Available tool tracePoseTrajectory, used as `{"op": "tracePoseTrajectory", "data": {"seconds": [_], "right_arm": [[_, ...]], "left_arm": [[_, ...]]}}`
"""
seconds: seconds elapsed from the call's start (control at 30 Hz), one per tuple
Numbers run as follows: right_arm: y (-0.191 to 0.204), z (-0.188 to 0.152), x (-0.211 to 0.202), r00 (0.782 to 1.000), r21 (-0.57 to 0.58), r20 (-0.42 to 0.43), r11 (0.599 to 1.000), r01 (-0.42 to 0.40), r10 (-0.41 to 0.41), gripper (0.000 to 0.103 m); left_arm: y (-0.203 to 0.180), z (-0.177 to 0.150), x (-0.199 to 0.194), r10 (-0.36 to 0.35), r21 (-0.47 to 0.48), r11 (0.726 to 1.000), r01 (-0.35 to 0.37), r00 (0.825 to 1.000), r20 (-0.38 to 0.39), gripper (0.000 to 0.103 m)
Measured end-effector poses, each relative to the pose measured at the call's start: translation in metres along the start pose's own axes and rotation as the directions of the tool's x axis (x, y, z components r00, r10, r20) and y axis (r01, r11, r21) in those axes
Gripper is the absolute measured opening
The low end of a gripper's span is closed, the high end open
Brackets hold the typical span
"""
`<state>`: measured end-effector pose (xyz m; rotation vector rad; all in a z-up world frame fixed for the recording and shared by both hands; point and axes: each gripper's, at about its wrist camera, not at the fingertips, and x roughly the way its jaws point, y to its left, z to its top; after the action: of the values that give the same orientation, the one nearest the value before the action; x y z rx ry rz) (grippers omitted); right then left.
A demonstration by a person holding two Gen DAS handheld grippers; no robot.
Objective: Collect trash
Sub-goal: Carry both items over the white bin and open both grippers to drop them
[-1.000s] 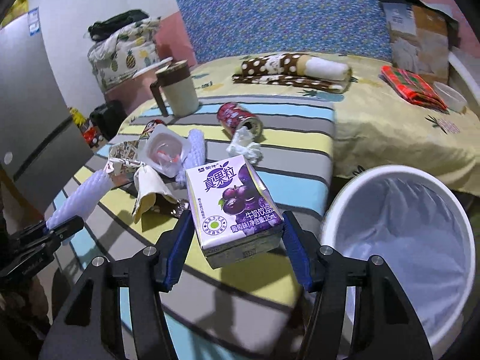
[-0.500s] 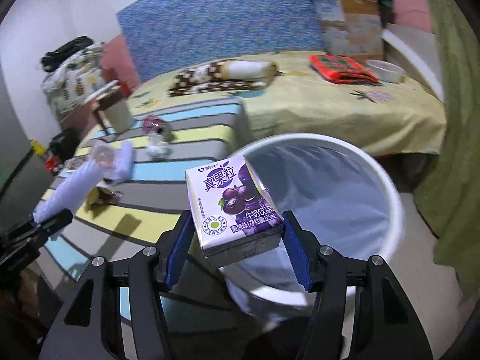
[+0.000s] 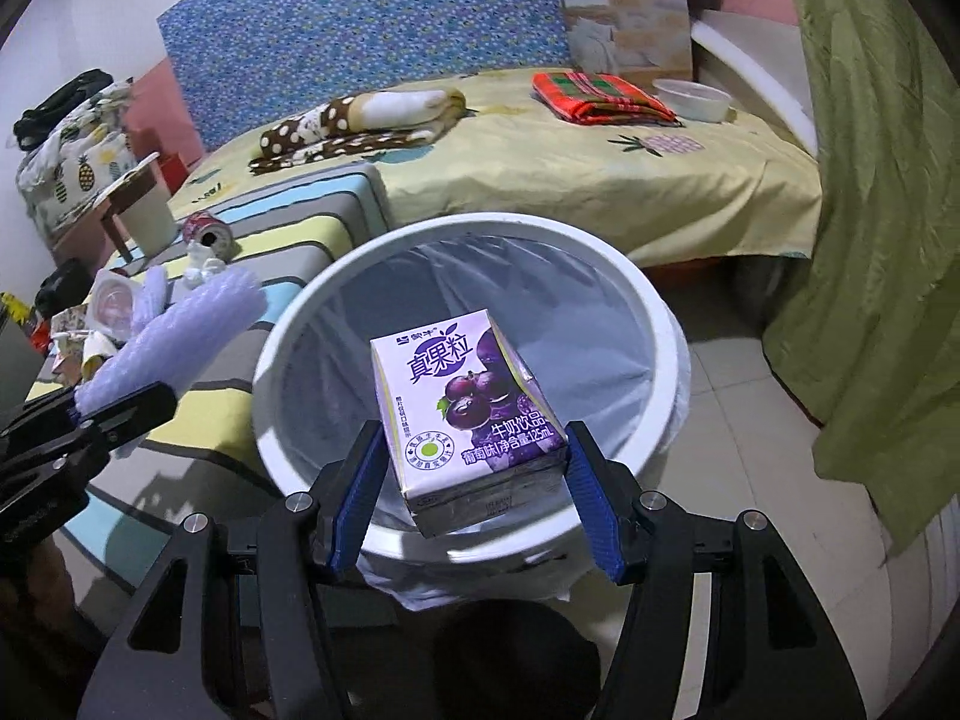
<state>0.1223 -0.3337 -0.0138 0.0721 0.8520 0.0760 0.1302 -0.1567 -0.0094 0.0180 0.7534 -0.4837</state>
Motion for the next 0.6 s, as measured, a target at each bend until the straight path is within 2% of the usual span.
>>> {"op": "tracePoseTrajectory", "data": {"seconds": [0.3, 0.47, 0.6], "right_arm": [[-0.011, -0.001, 0.002, 1.0, 0.016, -0.019, 1.0, 0.009, -0.008, 0.061], [-0.013, -0.001, -0.001, 1.0, 0.029, -0.004, 1.0, 0.001, -0.001, 0.061], [-0.013, -0.001, -0.008, 1.0, 0.041, 0.02, 0.999, -0.017, 0.017, 0.061]], "left_arm": [[-0.013, 0.011, 0.027, -0.044, 0.031, 0.999, 0.045, 0.998, -0.035, 0.025], [-0.014, 0.01, 0.033, -0.057, 0.026, 0.998, 0.058, 0.997, -0.043, 0.047], [-0.011, 0.01, 0.032, -0.055, 0.016, 0.998, 0.056, 0.998, -0.041, 0.048]]}}
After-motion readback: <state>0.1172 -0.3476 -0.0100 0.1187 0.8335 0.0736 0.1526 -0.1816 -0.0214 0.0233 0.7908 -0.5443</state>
